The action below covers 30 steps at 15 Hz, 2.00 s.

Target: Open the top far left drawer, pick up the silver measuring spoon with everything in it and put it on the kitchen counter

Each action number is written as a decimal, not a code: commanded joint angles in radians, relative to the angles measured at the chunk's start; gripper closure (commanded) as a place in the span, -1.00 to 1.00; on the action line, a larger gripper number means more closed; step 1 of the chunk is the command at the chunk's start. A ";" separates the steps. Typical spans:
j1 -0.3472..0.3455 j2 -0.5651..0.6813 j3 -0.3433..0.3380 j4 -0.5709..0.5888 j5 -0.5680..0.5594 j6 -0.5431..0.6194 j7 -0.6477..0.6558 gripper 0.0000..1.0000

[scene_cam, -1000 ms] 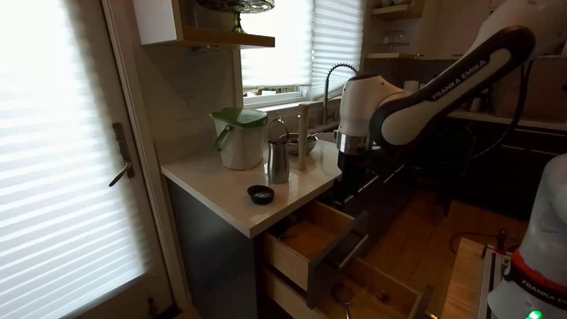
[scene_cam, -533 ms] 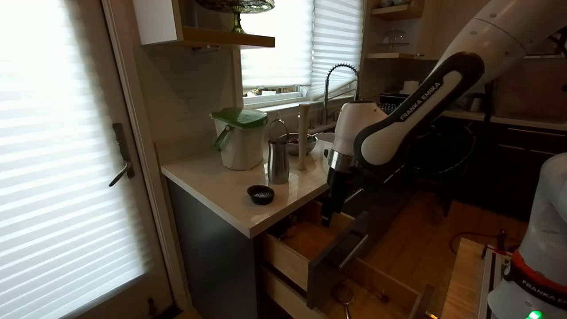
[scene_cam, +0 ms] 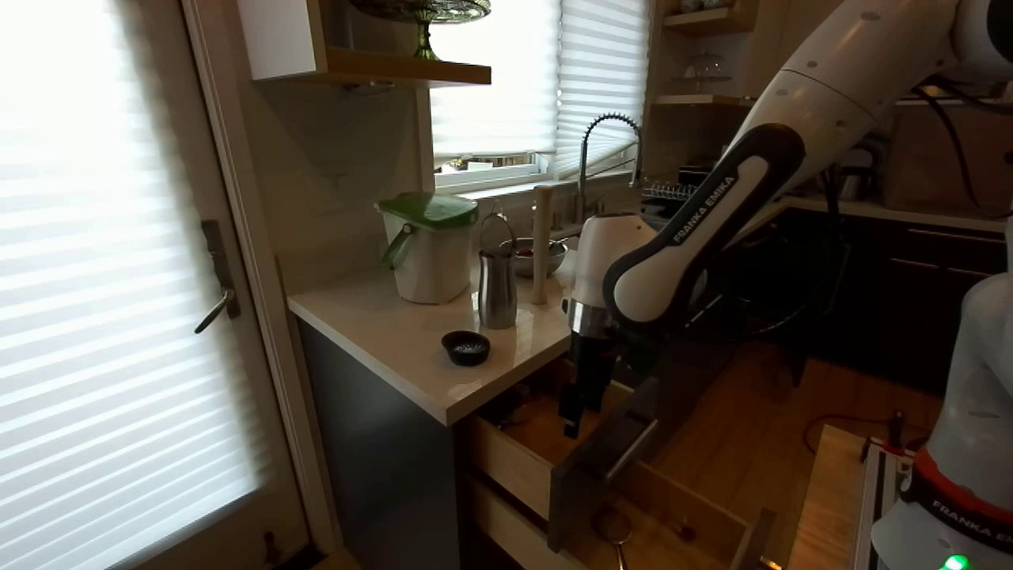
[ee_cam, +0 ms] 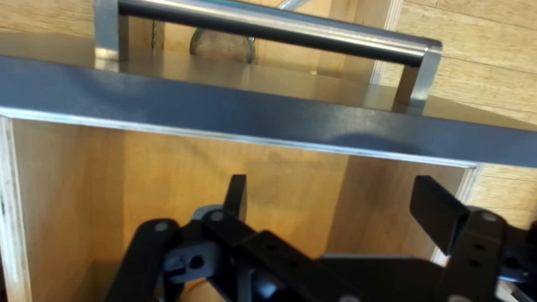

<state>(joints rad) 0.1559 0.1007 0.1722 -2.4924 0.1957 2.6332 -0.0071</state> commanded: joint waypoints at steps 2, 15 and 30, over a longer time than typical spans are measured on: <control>0.015 0.004 -0.004 0.028 -0.063 -0.224 0.148 -1.00; 0.052 -0.108 0.021 -0.017 -0.231 -0.235 0.446 -1.00; -0.001 -0.039 -0.024 -0.053 -0.048 -0.030 0.315 -1.00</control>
<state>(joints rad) 0.1530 0.0629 0.1501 -2.5464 0.1476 2.6053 0.3091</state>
